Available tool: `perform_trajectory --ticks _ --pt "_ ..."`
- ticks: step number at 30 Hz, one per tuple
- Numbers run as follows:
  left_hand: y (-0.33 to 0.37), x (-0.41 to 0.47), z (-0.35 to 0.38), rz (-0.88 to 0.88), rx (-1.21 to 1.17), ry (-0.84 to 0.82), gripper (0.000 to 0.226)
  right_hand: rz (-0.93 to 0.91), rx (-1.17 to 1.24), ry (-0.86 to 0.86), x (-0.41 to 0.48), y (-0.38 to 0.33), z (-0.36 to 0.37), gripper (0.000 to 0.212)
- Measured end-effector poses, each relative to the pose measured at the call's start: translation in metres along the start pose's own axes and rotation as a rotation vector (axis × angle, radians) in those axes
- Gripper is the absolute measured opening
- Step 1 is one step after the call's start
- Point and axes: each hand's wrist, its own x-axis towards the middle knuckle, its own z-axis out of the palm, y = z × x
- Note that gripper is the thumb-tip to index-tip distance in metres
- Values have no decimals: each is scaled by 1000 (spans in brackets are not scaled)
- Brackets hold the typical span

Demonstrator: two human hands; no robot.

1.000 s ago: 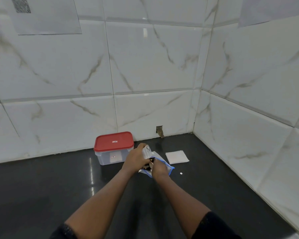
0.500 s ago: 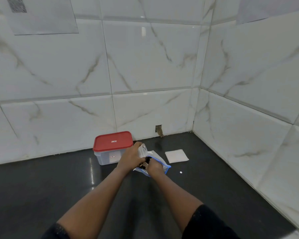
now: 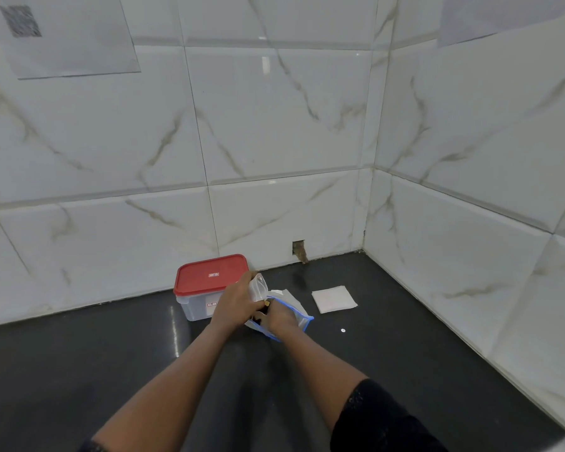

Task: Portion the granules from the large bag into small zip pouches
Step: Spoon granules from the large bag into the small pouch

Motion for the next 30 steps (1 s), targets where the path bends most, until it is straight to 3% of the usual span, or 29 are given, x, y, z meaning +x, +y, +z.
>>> perform_trajectory --ticks 2,5,8,11,13,14,19,22,27,30 --pt "-1 0 0 -3 1 7 56 50 263 -157 8 9 1 29" --pt "-1 1 -1 0 -9 18 55 -21 346 -122 42 21 5 26" --pt "-1 3 -2 8 -17 14 53 -106 48 -89 49 20 8 36" --pt "-4 4 -3 16 -20 4 50 -318 -756 18 45 18 10 30" --pt "-5 3 -3 9 -19 12 51 -333 -886 14 44 13 11 33" --pt "-6 3 -4 4 -20 19 52 -301 -819 -12 40 10 10 35" --pt "-8 4 -7 4 -27 34 59 61 171 -136 46 5 18 37" --pt "-7 4 -8 0 -37 30 59 111 257 -150 45 7 18 33" --pt "-7 3 -5 3 -25 -1 55 60 132 -119 36 4 14 26" --pt "-8 1 -6 -6 -27 21 56 101 224 -142 34 0 11 38"
